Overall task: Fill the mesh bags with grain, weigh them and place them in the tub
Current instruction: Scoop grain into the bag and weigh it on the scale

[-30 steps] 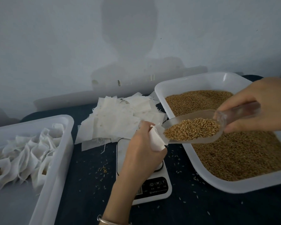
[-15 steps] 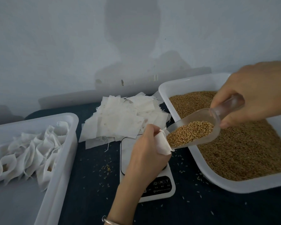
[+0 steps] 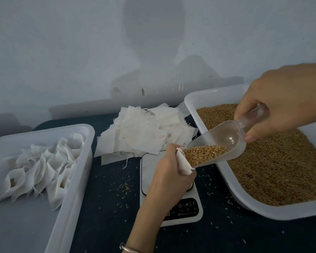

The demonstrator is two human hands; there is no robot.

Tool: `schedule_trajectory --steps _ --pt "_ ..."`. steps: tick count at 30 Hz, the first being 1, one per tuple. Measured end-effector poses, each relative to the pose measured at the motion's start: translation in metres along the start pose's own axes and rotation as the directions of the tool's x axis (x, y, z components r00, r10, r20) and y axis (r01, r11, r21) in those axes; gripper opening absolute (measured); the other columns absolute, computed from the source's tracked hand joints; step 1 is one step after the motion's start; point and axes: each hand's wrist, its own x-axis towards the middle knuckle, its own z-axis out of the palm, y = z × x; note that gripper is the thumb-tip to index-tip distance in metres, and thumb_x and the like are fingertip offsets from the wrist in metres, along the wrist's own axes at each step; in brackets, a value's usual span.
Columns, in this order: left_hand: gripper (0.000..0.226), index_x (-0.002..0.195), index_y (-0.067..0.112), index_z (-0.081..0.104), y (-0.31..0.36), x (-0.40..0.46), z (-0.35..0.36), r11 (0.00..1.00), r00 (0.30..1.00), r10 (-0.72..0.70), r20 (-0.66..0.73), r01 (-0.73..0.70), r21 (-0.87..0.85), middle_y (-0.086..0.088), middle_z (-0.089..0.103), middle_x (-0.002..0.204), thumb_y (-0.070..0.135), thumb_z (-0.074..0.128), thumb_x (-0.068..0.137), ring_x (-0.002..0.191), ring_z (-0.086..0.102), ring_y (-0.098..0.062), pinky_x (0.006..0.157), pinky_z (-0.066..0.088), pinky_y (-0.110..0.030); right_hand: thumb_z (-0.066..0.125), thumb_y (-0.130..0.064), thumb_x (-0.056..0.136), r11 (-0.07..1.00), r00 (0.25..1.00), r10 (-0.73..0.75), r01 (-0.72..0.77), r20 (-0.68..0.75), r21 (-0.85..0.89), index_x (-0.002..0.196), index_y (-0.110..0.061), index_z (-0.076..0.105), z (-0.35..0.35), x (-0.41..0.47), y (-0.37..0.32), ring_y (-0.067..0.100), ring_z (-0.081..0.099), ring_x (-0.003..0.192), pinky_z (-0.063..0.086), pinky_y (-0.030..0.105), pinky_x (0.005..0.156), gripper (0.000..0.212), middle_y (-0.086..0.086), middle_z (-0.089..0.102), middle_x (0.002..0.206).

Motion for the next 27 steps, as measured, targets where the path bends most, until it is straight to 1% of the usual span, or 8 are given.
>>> schedule_trajectory --steps 6,10,14,16,19,21,24,27 --pt "0.042 0.095 0.041 0.039 -0.002 -0.001 0.001 0.998 0.998 -0.041 0.042 0.043 -0.043 0.0 0.06 0.09 0.006 0.06 0.084 0.068 0.055 0.005 0.054 0.046 -0.015 0.06 -0.069 0.064 1.0 1.0 -0.024 0.025 -0.02 0.019 0.079 -0.053 0.064 0.003 0.004 0.003 -0.034 0.04 0.064 0.036 0.004 0.047 0.022 -0.055 0.041 0.058" --pt "0.037 0.094 0.037 0.042 -0.002 -0.001 0.002 0.994 0.997 -0.071 0.02 0.072 -0.081 -0.01 0.062 0.092 0.006 0.058 0.084 0.058 0.052 0.003 0.049 0.044 -0.015 0.057 -0.073 0.058 0.995 0.998 -0.032 0.037 -0.061 0.088 0.076 -0.059 0.063 0.01 0.004 0.011 -0.026 0.048 0.07 0.034 0.01 0.045 0.023 -0.049 0.051 0.067" --pt "0.032 0.094 0.034 0.049 -0.004 -0.002 -0.001 0.976 0.996 -0.093 0.014 0.094 -0.197 0.005 0.059 0.08 0.006 0.057 0.083 0.058 0.052 0.005 0.049 0.042 -0.012 0.048 -0.081 0.047 0.967 0.994 -0.026 0.052 -0.108 0.25 0.08 -0.062 0.064 0.026 0.003 0.023 -0.025 0.051 0.077 0.033 0.01 0.059 0.042 -0.047 0.057 0.073" --pt "0.026 0.096 0.027 0.051 -0.004 0.001 -0.004 0.966 0.996 -0.092 -0.001 0.089 -0.243 0.004 0.058 0.081 0.005 0.056 0.083 0.06 0.051 0.004 0.053 0.042 -0.012 0.048 -0.08 0.046 0.939 0.994 -0.018 0.054 -0.11 0.34 0.083 -0.061 0.064 0.039 0.002 0.029 -0.022 0.055 0.079 0.035 0.011 0.063 0.045 -0.043 0.06 0.076" --pt "0.02 0.101 0.014 0.055 -0.002 0.007 -0.006 0.943 0.996 -0.071 -0.046 0.051 -0.329 -0.01 0.06 0.089 0.005 0.055 0.082 0.065 0.053 -0.002 0.059 0.045 -0.014 0.056 -0.077 0.056 0.848 0.992 0.0 0.067 -0.126 0.526 0.086 -0.06 0.066 0.06 0.003 0.034 -0.015 0.061 0.077 0.041 0.015 0.067 0.036 -0.035 0.066 0.081" --pt "0.017 0.092 0.005 0.054 -0.002 0.014 -0.007 0.93 0.994 -0.035 -0.101 -0.005 -0.369 -0.011 0.058 0.079 0.01 0.054 0.075 0.064 0.052 -0.01 0.06 0.047 -0.017 0.064 -0.077 0.058 0.721 0.986 0.04 0.082 -0.16 0.688 0.089 -0.055 0.069 0.076 0.004 0.036 -0.007 0.066 0.08 0.044 0.021 0.073 0.038 -0.026 0.071 0.086" --pt "0.028 0.092 0.008 0.052 -0.01 0.025 -0.01 0.93 0.976 -0.052 -0.213 -0.03 -0.366 0.011 0.057 0.074 0.012 0.057 0.066 0.066 0.053 -0.008 0.063 0.049 -0.021 0.068 -0.07 0.059 0.56 0.953 0.186 0.097 -0.239 0.823 0.088 -0.043 0.072 0.101 0.008 0.033 0.007 0.068 0.077 0.045 0.027 0.073 0.039 -0.01 0.074 0.084" --pt "0.041 0.106 0.02 0.05 -0.024 0.026 -0.008 0.952 0.967 -0.088 -0.24 0.011 -0.305 0.004 0.061 0.087 0.004 0.067 0.072 0.072 0.055 -0.01 0.069 0.052 -0.034 0.063 -0.056 0.069 0.563 0.873 0.371 0.059 -0.316 0.825 0.081 -0.034 0.071 0.124 0.017 0.023 0.008 0.067 0.074 0.047 0.029 0.068 0.027 -0.009 0.072 0.079"
